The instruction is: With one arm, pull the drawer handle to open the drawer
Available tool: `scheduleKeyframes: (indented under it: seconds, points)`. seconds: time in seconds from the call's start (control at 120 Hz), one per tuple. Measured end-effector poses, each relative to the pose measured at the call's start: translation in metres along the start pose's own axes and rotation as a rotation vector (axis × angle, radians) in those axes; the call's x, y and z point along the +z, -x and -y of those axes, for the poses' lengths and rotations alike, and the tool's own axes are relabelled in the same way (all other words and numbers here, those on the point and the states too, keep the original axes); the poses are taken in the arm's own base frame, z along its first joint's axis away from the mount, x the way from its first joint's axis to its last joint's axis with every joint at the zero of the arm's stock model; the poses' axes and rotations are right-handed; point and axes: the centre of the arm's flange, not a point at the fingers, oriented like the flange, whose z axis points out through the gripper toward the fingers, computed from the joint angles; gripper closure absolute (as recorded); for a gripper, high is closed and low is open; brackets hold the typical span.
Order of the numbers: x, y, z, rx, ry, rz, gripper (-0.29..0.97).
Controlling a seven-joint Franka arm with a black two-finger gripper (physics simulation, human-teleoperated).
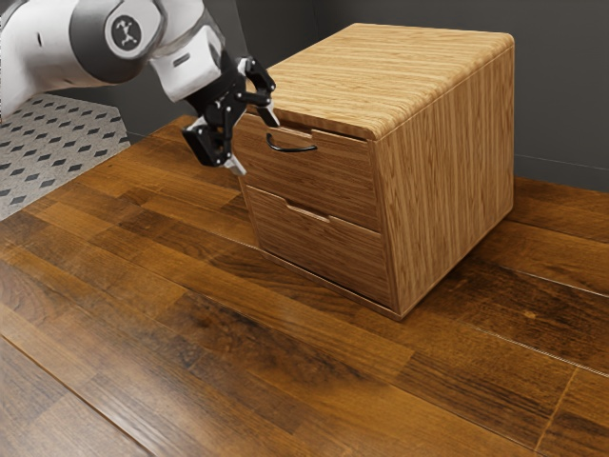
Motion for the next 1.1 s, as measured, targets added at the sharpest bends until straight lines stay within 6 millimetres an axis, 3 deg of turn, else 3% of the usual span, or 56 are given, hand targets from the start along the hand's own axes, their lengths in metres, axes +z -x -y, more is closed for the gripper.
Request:
scheduleKeyframes:
  seconds: [0.942,1.1]
  points:
    - [0.046,0.009,0.006,0.18,0.027,-0.007,0.0]
    - [0.046,0.02,0.006,0.173,0.024,0.002,0.05]
